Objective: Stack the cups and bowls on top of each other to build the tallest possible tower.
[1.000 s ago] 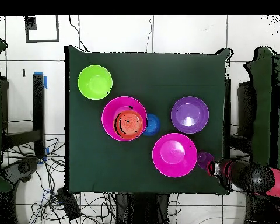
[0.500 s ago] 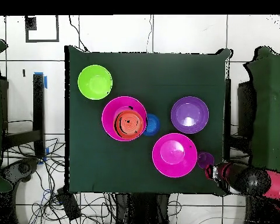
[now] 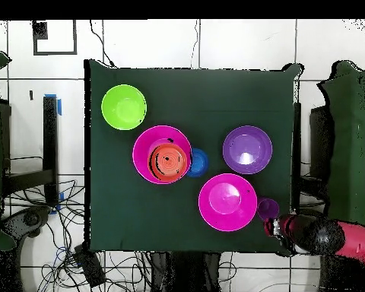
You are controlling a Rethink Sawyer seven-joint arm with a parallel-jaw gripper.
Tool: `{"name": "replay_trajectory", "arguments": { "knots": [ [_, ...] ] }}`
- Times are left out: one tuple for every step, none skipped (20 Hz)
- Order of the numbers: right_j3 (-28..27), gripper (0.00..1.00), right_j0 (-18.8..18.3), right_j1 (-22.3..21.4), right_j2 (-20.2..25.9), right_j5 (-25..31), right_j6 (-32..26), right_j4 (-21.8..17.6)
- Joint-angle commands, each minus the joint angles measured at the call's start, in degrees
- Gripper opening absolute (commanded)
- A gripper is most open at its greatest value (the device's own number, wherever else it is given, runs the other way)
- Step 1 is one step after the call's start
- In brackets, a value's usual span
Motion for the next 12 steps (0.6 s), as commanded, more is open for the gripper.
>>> {"name": "replay_trajectory", "arguments": {
  "knots": [
    [-3.3, 1.00, 3.7, 3.7, 1.5, -1.2, -12.0, -5.3],
    [-3.6, 1.00, 3.9, 3.6, 1.6, -1.5, -12.1, -5.9],
    [-3.8, 1.00, 4.1, 3.4, 1.7, -1.8, -12.2, -6.4],
    [-4.1, 1.00, 4.1, 2.8, 2.3, -2.5, -12.8, -7.0],
    [-4.1, 1.00, 4.0, 2.0, 2.9, -2.1, -13.6, -6.7],
    [-4.1, 1.00, 3.9, 1.2, 3.4, -1.6, -14.3, -6.4],
    [-4.3, 1.00, 3.8, 0.8, 3.8, -1.3, -14.9, -6.4],
    [-4.2, 1.00, 3.5, 0.1, 4.1, -1.3, -15.7, -6.5],
    [-4.2, 1.00, 3.4, -0.2, 4.3, -1.1, -15.9, -6.3],
    [-4.1, 1.00, 3.3, -0.6, 4.4, -0.8, -16.0, -6.1],
    [-4.1, 1.00, 3.3, -0.5, 4.4, -0.8, -15.9, -6.3],
    [-4.1, 1.00, 3.3, -0.5, 4.3, -0.9, -15.8, -6.4]
  ]
}}
